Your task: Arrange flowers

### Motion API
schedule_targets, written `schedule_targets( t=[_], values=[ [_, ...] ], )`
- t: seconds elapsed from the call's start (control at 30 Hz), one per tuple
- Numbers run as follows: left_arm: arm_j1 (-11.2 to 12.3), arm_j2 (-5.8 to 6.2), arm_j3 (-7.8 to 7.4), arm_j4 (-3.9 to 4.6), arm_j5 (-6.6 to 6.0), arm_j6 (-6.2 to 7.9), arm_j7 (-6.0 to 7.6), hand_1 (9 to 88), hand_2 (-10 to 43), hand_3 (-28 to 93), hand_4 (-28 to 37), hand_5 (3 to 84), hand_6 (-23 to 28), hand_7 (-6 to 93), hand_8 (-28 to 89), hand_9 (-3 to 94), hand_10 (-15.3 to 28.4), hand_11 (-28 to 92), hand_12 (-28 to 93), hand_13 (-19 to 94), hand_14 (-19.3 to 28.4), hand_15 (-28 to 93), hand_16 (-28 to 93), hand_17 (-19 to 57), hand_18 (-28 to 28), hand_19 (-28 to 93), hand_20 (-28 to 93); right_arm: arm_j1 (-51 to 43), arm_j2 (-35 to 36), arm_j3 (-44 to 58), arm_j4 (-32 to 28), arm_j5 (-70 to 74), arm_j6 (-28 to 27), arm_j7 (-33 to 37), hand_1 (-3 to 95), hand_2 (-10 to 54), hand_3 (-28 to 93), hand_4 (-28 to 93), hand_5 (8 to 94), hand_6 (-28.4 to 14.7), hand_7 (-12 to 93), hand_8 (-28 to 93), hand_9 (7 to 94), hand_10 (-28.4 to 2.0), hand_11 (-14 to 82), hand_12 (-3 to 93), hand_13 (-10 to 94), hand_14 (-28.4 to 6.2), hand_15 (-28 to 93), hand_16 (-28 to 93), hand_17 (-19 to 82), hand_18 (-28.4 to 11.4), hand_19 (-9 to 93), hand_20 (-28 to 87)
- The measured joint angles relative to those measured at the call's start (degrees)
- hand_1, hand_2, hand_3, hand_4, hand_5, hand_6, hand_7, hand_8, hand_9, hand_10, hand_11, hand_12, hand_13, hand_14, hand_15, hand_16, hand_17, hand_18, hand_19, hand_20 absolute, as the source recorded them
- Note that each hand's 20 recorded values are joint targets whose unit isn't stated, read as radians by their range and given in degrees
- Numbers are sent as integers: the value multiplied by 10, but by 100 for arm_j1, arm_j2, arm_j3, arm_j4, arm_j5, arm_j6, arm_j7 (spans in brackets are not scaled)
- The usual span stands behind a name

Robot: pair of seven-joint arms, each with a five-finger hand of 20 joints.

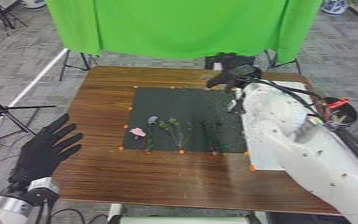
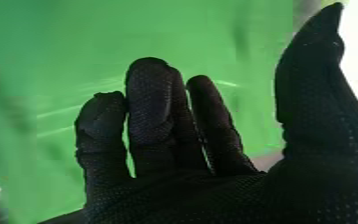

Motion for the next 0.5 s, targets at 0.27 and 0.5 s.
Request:
schedule_targets(
  t=[0.27, 0.5],
  values=[
    [-4, -11, 0, 1, 0, -10, -19, 222, -44, 677, -283, 237, 26, 172, -101, 217, 108, 126, 198, 176, 158, 227, 17, -117, 236, 372, 84, -1343, 1252, 1540, -12, 55, -226, 798, 206, -95, 854, -283, 280, -95, 228, -91, 349, -169, 170, 221, 478, -114, 790, 238, 229, -224, 825, 558],
    [5, -34, 0, 2, 1, -11, -24, 223, -42, 675, -283, 237, 26, 173, -101, 218, 108, 127, 198, 176, 159, 228, 17, -117, 237, 373, 86, -2150, 1669, 2169, 267, 118, -365, 982, 218, -95, 859, -283, 308, -91, 242, -95, 379, -153, 185, 220, 495, -105, 792, 234, 237, -224, 829, 558]
  ],
)
